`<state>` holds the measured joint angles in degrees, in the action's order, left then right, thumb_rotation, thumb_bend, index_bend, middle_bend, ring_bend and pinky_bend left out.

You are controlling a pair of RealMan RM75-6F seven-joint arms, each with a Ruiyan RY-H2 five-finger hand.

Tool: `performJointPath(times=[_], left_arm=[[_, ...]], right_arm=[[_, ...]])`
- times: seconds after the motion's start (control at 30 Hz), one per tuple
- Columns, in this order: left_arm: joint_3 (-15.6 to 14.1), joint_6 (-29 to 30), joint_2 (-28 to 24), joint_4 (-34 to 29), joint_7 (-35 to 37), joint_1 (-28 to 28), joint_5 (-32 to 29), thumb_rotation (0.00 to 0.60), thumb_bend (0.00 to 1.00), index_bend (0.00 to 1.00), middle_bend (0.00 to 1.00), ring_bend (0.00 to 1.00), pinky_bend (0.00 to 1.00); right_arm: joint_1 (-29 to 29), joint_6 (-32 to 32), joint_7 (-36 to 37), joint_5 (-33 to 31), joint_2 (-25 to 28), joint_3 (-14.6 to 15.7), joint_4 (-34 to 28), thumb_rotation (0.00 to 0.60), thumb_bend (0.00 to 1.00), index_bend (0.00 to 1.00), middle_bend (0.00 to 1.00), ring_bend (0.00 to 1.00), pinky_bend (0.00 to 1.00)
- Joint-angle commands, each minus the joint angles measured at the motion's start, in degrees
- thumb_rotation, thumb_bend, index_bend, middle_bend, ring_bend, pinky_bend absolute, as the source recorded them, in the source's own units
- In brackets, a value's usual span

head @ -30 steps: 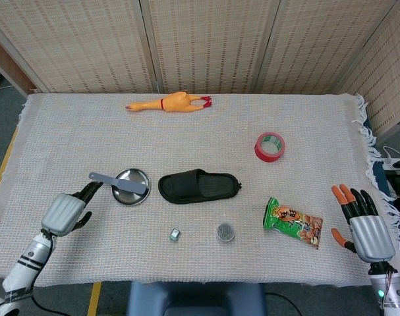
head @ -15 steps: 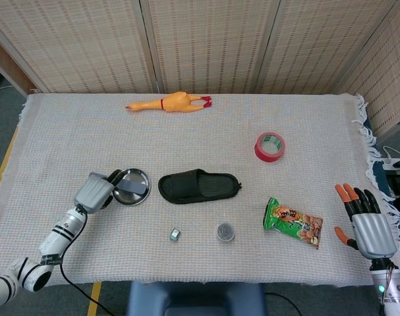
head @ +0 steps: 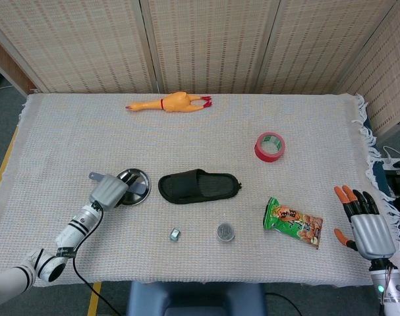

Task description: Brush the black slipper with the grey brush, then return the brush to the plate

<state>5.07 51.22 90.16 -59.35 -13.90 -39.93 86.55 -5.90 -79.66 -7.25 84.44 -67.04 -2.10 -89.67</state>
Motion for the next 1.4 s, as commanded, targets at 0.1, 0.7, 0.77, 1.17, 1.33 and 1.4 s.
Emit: performJointPath(times=[0.1, 0.7, 0.77, 1.17, 1.33, 1.4], left_arm=[[-0.61, -0.33, 1.27, 2.10, -0.43, -0.80, -0.18, 0.600, 0.41, 0.16, 0.21, 0.57, 0.86], [-2.17, 3.41, 4.00, 7.76, 1.30, -1.20, 0.77, 0.600, 0.41, 0.34, 0.38, 0.59, 0.89], [-2.38, 3.94, 4.28, 8.46, 1.74, -1.14, 0.96, 0.600, 0.41, 0.35, 0.41, 0.59, 0.89], [-3.07, 8.97, 1.67, 4.96, 5.19, 0.24, 2.18, 0.600, 0.41, 0.54, 0.63, 0.60, 0.90], [-1.53, 9.03, -2.52, -2.75, 3.03, 0.28, 0.36, 0.600, 0.42, 0.56, 0.66, 0.61, 0.90], [-0.52, 8.76, -4.25, -6.65, 1.18, 0.13, -0.90, 0.600, 0.42, 0.56, 0.66, 0.61, 0.90]], right_arm=[[-0.09, 0.21, 0.04, -0.10, 0.18, 0.06, -0.12, 0.600, 0.19, 0.00, 0.00, 0.00, 0.00], [-0.28, 0.86, 0.33, 0.09, 0.72, 0.56, -0.72, 0.600, 0.19, 0.00, 0.00, 0.00, 0.00], [-0.33, 0.99, 0.36, 0.06, 0.73, 0.60, -0.70, 0.600, 0.19, 0.00, 0.00, 0.00, 0.00], [-2.41, 3.08, -0.49, 0.60, -0.82, 0.07, 2.19, 0.600, 0.19, 0.00, 0.00, 0.00, 0.00], [-9.35, 9.27, -0.46, 3.83, -2.14, -1.70, 6.91, 0.600, 0.32, 0.02, 0.00, 0.00, 0.00], [-13.48, 13.84, -0.07, 4.82, -2.30, -2.51, 8.76, 0.600, 0.37, 0.05, 0.00, 0.00, 0.00]])
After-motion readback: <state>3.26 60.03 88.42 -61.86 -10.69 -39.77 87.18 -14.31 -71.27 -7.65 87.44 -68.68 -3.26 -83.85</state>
